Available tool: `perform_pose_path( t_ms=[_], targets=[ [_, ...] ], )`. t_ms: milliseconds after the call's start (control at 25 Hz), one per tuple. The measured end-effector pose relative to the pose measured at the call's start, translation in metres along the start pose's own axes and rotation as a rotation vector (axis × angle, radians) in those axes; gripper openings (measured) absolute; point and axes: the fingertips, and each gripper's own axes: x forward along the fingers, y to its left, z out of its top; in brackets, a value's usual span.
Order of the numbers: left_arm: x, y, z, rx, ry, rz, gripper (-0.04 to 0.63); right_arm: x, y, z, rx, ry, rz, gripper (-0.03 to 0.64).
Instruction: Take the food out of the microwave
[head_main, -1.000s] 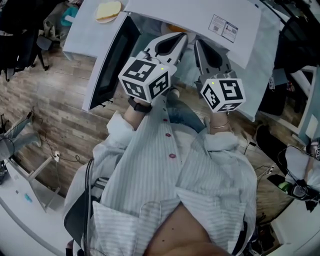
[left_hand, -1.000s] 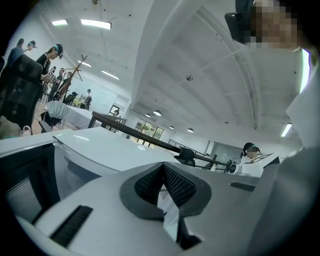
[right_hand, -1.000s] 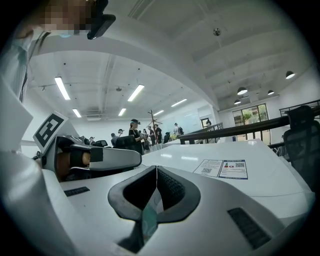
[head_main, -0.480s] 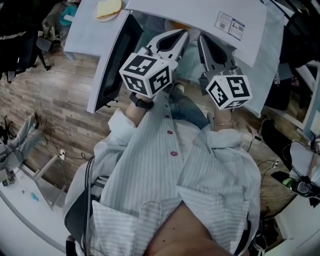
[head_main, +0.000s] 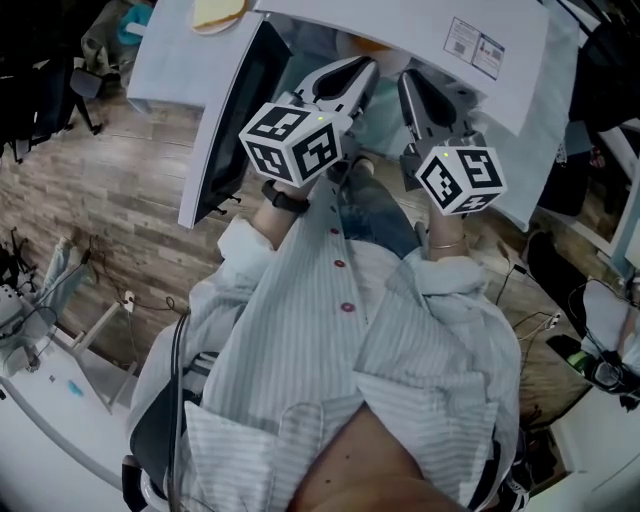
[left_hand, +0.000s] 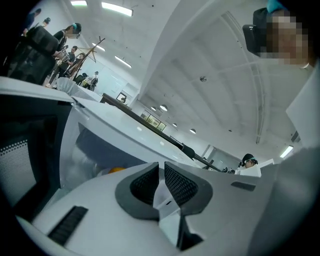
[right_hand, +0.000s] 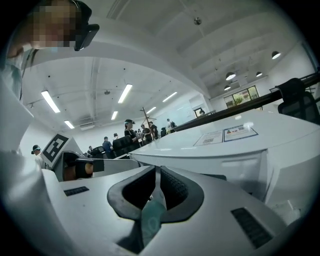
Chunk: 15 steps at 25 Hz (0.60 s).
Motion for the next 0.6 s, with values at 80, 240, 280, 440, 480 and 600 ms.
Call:
perform_pose_path(
  t_ms=[80, 240, 280, 440, 480, 600],
  targets=[
    [0.001, 0.006, -0.005, -0.021, 0.012, -0.001, 0.041, 0.002, -0.003, -0.006, 0.020, 0.009, -0.005, 0.036],
    [0.004, 0.019, -0.016, -0.034, 0.037, 0.013, 0.056, 0.008, -0.009, -0.018, 0.063, 0.025, -0.016, 0.043],
    [0.005, 0.021, -0.019, -0.038, 0.043, 0.017, 0.064, 0.009, -0.011, -0.022, 0.072, 0.031, -0.015, 0.060],
    [0.010, 0.031, -0.029, -0.056, 0.058, 0.024, 0.078, 0.016, -0.018, -0.037, 0.118, 0.054, -0.017, 0.097],
    [0.010, 0.034, -0.031, -0.060, 0.061, 0.026, 0.081, 0.017, -0.020, -0.040, 0.130, 0.057, -0.022, 0.097],
    [0.013, 0.041, -0.039, -0.084, 0.078, 0.029, 0.103, 0.022, -0.024, -0.051, 0.162, 0.070, -0.037, 0.117]
  ],
)
